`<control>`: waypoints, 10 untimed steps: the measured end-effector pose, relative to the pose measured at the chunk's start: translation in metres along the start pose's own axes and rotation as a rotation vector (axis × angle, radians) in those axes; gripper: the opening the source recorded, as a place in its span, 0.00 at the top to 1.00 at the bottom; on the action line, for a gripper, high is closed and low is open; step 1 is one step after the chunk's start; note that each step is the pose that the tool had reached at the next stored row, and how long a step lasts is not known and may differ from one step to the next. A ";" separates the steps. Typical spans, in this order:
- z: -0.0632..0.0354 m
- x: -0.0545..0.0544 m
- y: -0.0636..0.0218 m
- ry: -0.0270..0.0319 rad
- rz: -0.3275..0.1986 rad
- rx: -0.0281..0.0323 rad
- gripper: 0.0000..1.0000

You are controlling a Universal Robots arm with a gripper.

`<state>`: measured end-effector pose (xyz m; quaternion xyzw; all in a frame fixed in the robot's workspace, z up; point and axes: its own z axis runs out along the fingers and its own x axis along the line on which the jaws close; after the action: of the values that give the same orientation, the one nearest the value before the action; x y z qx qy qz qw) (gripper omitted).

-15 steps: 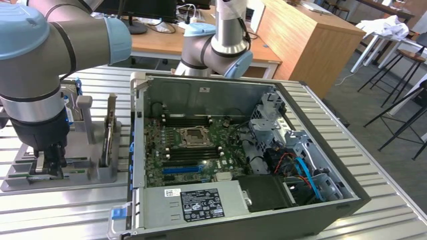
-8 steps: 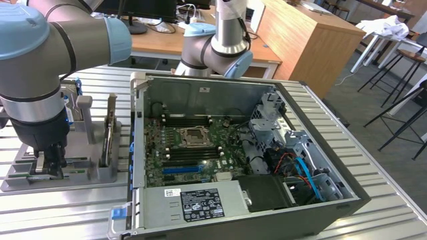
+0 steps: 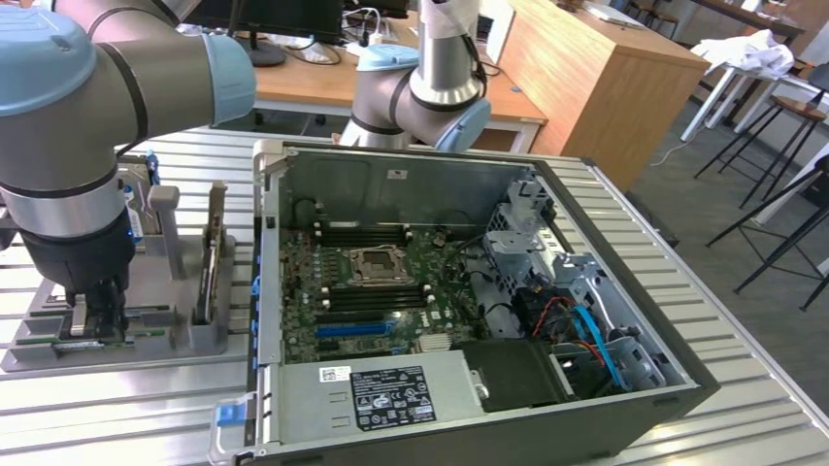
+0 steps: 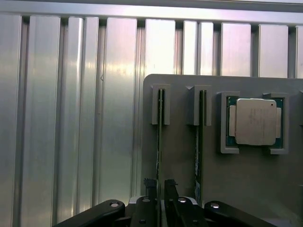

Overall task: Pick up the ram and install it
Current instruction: 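Pick up the ram and move it above insertion slot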

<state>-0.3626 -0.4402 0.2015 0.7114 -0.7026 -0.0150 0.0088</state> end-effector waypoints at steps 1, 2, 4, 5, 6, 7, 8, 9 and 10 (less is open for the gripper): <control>0.0000 0.000 0.0001 0.0000 0.000 0.0001 0.79; 0.0000 0.001 0.0000 0.0000 0.000 0.0000 0.79; -0.0001 0.001 0.0000 0.0001 0.000 -0.0001 0.79; -0.0001 0.002 0.0000 0.0000 0.000 -0.0001 0.79; -0.0001 0.002 0.0000 0.0001 0.000 -0.0001 0.79; -0.0001 0.002 0.0000 0.0001 0.000 -0.0001 0.79; -0.0001 0.002 0.0000 0.0000 0.000 -0.0001 0.79; -0.0001 0.002 0.0000 0.0001 0.000 -0.0001 0.79; -0.0001 0.002 0.0000 0.0001 0.000 -0.0001 0.79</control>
<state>-0.3626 -0.4422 0.2016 0.7114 -0.7025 -0.0150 0.0089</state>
